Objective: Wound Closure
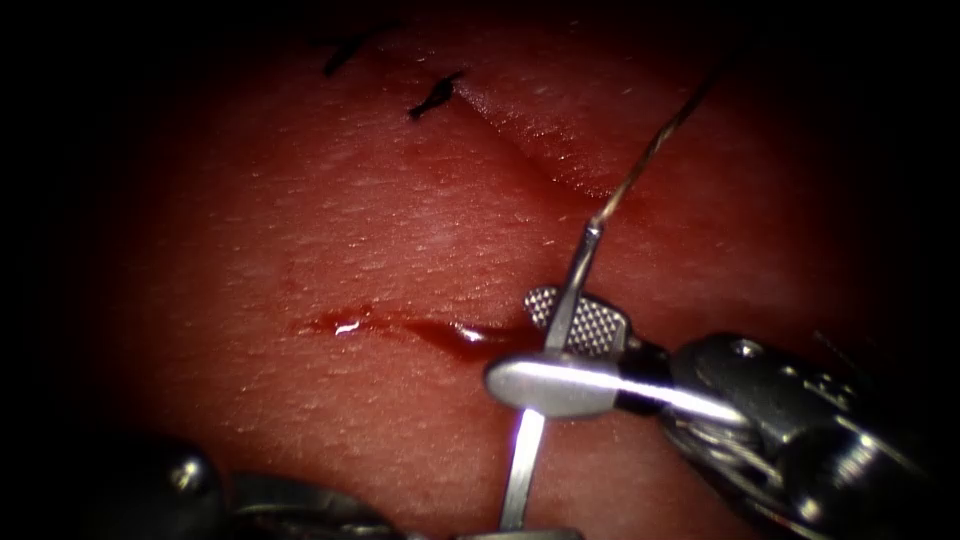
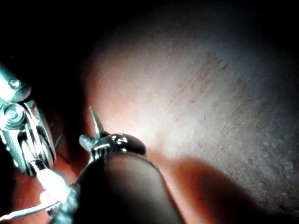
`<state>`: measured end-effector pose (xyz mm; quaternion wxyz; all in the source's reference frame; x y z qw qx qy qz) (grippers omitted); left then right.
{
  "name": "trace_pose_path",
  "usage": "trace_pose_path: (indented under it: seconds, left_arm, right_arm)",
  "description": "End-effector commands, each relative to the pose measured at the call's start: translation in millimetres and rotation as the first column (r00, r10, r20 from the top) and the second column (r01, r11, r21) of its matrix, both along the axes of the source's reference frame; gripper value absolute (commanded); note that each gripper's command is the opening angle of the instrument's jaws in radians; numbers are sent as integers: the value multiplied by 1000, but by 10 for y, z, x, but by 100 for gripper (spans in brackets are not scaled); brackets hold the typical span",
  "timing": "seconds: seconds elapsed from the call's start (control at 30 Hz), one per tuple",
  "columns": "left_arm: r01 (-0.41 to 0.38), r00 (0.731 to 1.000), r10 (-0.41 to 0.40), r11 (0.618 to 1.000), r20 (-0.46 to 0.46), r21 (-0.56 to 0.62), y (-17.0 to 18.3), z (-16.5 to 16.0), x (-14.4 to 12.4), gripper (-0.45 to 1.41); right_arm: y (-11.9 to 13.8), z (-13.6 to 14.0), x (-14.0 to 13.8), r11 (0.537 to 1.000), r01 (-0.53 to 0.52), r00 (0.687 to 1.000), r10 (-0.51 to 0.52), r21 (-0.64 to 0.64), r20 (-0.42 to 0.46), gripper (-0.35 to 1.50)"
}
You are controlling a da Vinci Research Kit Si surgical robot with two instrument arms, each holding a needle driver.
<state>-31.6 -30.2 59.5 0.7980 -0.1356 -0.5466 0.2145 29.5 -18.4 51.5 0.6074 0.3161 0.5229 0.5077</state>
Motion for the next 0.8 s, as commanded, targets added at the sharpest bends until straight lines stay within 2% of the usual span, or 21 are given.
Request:
trace_pose_path:
  seconds: [0.03,0.43,0.53,0.7,0.77,0.8]
  left_arm:
    - [0,1000,0,1000,2,-1,1,4,-7,-11]
    - [-2,1000,2,1000,2,-8,-3,10,-13,-8]
    - [-4,1000,4,1000,4,-6,-1,9,-12,-8]
    - [-5,1000,5,1000,5,-6,-1,8,-12,-1]
    - [-5,1000,5,1000,6,-6,-2,8,-12,12]
    - [-7,1000,7,1000,6,-11,-2,7,-12,31]
  right_arm:
    - [3,2,6,1000,3,1000,-3,-1,0,100]
    - [3,-1,8,1000,-7,1000,7,16,-10,68]
    - [0,-1,3,1000,-6,1000,6,19,-10,-35]
    - [4,1,-9,999,-18,998,17,29,60,-35]
    - [6,2,-11,1000,-17,998,15,24,61,-35]
    - [7,2,-11,1000,-12,998,12,8,64,-35]
